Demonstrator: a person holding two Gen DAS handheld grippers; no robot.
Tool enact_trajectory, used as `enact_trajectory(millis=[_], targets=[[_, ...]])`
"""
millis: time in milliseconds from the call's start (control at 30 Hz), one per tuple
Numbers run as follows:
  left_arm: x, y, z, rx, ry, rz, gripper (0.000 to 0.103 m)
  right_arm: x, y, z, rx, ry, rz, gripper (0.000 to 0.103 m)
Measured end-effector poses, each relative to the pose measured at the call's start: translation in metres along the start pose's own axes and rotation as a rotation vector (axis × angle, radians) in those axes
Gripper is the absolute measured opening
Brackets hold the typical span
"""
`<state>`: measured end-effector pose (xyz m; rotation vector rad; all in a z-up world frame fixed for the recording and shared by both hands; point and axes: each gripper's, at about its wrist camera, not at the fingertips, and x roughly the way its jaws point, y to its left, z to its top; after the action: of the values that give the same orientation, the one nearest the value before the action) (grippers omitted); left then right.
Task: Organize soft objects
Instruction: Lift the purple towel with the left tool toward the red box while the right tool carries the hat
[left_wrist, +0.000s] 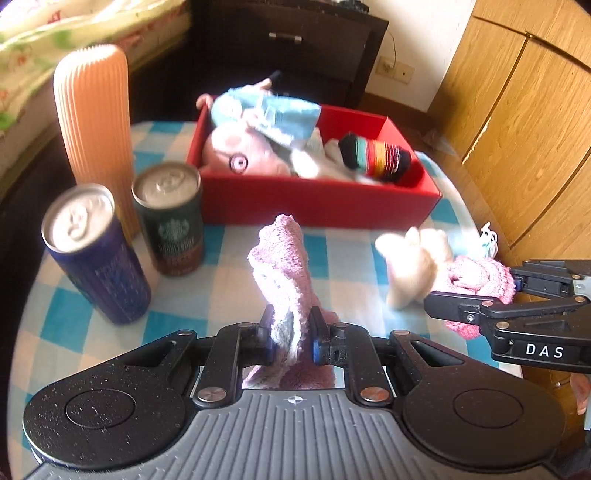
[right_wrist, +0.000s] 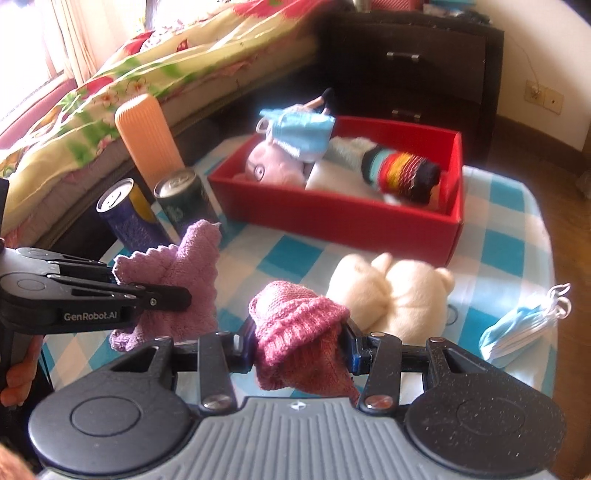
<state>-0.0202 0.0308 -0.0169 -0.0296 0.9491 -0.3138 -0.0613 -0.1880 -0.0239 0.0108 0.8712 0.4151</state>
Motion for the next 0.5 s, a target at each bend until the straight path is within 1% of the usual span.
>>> enact_trajectory(millis=[167, 300, 500], targets=[[-0.005, -0.006, 0.007, 0.001, -0.035, 0.021, 0.016, -0.012, -0.006, 0.004, 0.011, -0.040, -0.016, 0.022], [-0.015, -0.015, 0.016, 0.023, -0.084, 0.036, 0.016, -0.023, -0.010, 0.009, 0.021, -0.087, -0.032, 0.022], [-0.034, -0.029, 0.034, 0.042, -0.178, 0.031, 0.017, -0.052, -0.010, 0.023, 0.016, -0.217, -0.079, 0.022]])
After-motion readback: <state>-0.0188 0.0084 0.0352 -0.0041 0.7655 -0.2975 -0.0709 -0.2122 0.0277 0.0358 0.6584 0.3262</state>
